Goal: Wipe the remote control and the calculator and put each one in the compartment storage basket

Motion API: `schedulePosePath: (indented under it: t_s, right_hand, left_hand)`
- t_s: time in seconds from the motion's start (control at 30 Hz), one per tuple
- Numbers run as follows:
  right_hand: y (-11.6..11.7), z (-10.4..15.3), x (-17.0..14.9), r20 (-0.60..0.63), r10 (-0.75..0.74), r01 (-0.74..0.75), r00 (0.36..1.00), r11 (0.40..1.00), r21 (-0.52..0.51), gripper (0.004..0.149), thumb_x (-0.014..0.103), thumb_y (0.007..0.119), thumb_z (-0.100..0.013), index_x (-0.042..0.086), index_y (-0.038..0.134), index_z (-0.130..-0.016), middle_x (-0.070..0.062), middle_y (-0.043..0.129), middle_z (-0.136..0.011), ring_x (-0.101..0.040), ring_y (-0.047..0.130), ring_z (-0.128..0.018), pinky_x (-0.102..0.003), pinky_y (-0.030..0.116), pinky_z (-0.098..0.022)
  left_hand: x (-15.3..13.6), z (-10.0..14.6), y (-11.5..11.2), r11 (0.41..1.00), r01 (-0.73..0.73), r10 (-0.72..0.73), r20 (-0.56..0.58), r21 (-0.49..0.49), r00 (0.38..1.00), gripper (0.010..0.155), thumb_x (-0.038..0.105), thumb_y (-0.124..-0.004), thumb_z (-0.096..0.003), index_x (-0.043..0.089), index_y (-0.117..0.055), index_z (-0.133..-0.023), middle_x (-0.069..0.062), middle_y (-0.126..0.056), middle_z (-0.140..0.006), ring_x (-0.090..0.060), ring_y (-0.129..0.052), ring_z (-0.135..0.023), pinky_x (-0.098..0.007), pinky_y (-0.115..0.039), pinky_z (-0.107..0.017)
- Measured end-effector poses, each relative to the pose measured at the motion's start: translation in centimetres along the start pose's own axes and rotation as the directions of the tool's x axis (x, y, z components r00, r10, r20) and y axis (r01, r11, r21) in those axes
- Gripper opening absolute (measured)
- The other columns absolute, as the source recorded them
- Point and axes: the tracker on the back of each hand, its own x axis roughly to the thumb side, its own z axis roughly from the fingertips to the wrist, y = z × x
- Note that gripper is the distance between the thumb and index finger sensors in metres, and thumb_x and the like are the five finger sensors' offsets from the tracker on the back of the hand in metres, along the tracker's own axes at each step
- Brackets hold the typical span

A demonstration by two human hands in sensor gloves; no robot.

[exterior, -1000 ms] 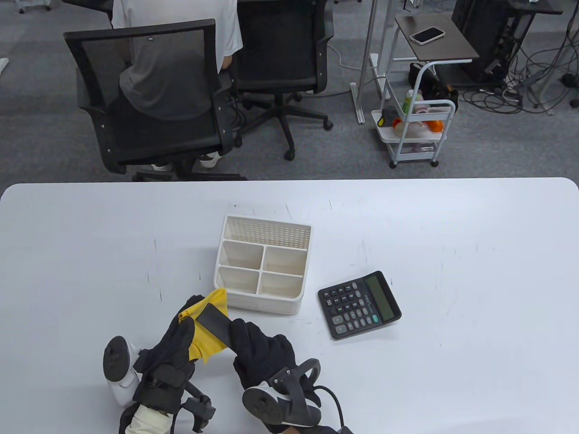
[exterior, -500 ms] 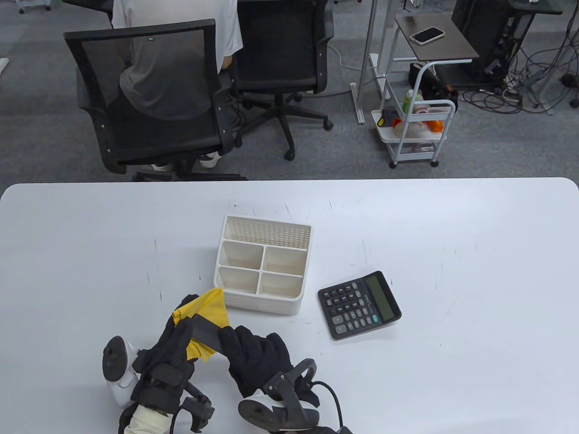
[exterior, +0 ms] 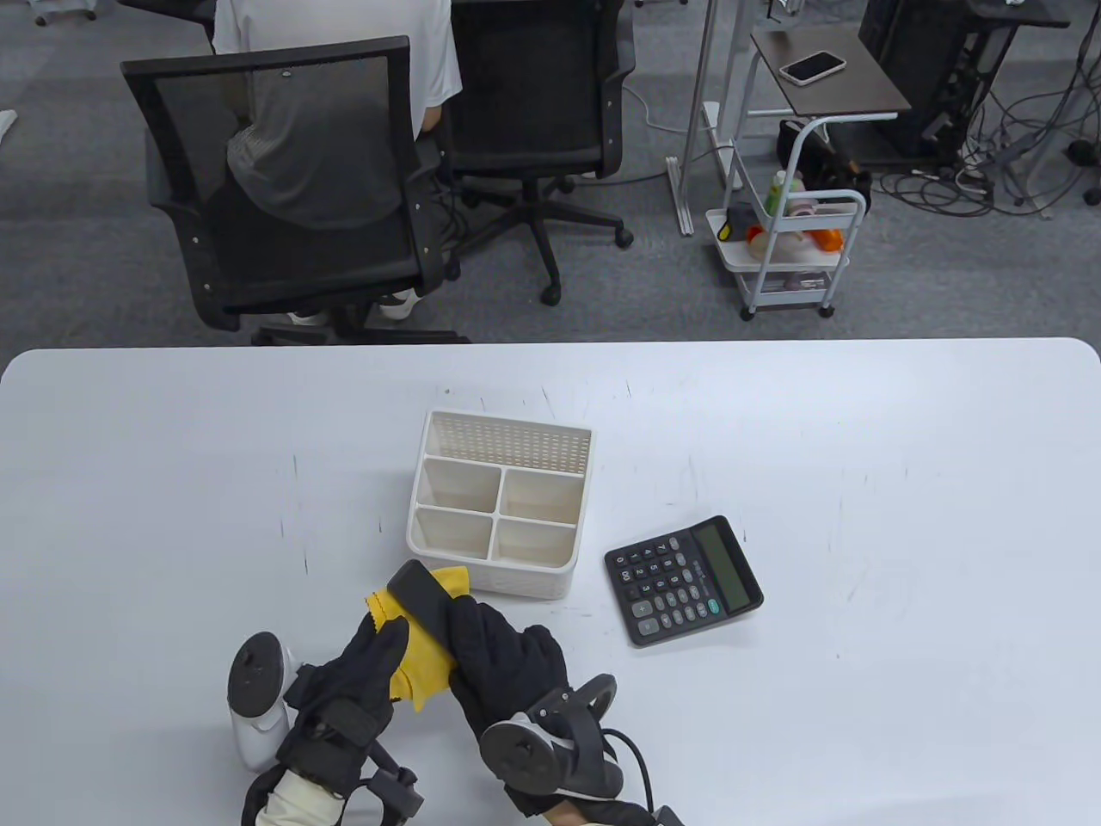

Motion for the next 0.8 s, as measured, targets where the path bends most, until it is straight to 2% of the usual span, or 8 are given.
schedulePosePath:
  t_s: [0.03,0.23,0.37,0.47,0.57,0.63,0.8]
  right_hand:
    - [0.1,0.0,0.1,0.025,0.001,-0.001,1.000,1.000,0.007,0.069,0.028,0.074,-0.057,0.006,0.041,-0.113,-0.027,0.067,-0.104,-0.039,0.089,-0.077,-0.067,0.064,-0.059]
    - [-0.2,-0.1,-0.4,0.001,-0.012,0.012,1.000,1.000,0.002,0.068,0.029,0.076,-0.057,0.009,0.042,-0.113,-0.024,0.068,-0.104,-0.039,0.089,-0.077,-0.066,0.065,-0.059]
    - [-0.3,0.0,-1.4,-0.099,-0.049,0.050,0.994,0.999,0.008,0.069,0.029,0.075,-0.057,0.005,0.043,-0.113,-0.026,0.069,-0.103,-0.039,0.090,-0.075,-0.065,0.066,-0.058]
    - [-0.3,0.1,-1.7,-0.129,-0.071,0.069,0.989,0.997,-0.014,0.069,0.028,0.075,-0.057,0.004,0.044,-0.113,-0.028,0.069,-0.102,-0.040,0.090,-0.074,-0.066,0.066,-0.058]
    - [-0.6,0.1,-1.1,-0.093,0.002,-0.006,0.996,0.999,-0.039,0.068,0.029,0.075,-0.057,0.006,0.044,-0.113,-0.026,0.069,-0.103,-0.039,0.089,-0.075,-0.066,0.065,-0.058]
    - [-0.6,0.1,-0.5,-0.065,-0.011,0.008,0.998,0.999,-0.041,0.068,0.029,0.075,-0.057,0.007,0.043,-0.113,-0.026,0.068,-0.103,-0.039,0.089,-0.076,-0.067,0.065,-0.059]
    - [-0.4,0.1,0.7,0.001,0.018,-0.018,1.000,0.999,-0.026,0.068,0.029,0.075,-0.057,0.009,0.042,-0.113,-0.026,0.062,-0.106,-0.039,0.088,-0.077,-0.067,0.065,-0.058]
  left_hand:
    - [0.0,0.1,0.0,1.000,-0.011,0.011,0.001,0.011,1.000,0.063,0.041,-0.052,-0.0618,0.009,-0.031,-0.112,-0.025,-0.056,-0.112,-0.049,-0.067,-0.100,-0.056,-0.071,-0.069]
    - [0.4,0.3,0.7,0.992,-0.124,0.121,0.063,0.039,0.991,0.060,0.038,-0.050,-0.0617,0.011,-0.033,-0.113,-0.028,-0.055,-0.111,-0.051,-0.066,-0.099,-0.056,-0.072,-0.069]
    - [0.3,0.3,0.7,0.998,-0.055,0.054,0.046,0.018,0.997,0.060,0.041,-0.049,-0.0620,0.012,-0.037,-0.113,-0.029,-0.059,-0.109,-0.050,-0.074,-0.095,-0.054,-0.078,-0.065]
    - [0.3,0.1,0.1,1.000,-0.013,0.014,0.024,-0.024,1.000,0.061,0.043,-0.050,-0.0622,0.011,-0.038,-0.113,-0.028,-0.060,-0.109,-0.049,-0.076,-0.095,-0.054,-0.077,-0.065]
    - [0.3,0.0,-0.5,0.999,0.014,-0.013,0.020,-0.052,1.000,0.064,0.044,-0.051,-0.0620,0.008,-0.033,-0.112,-0.029,-0.057,-0.110,-0.050,-0.072,-0.097,-0.055,-0.075,-0.066]
    - [0.2,0.0,-0.7,0.998,0.024,-0.023,0.018,-0.061,1.000,0.067,0.045,-0.052,-0.0619,0.007,-0.030,-0.112,-0.029,-0.054,-0.111,-0.051,-0.069,-0.098,-0.056,-0.073,-0.067]
    - [0.2,0.1,-0.2,1.000,-0.017,0.017,0.031,-0.005,0.999,0.067,0.043,-0.055,-0.0616,0.007,-0.028,-0.111,-0.027,-0.055,-0.111,-0.051,-0.069,-0.098,-0.055,-0.073,-0.068]
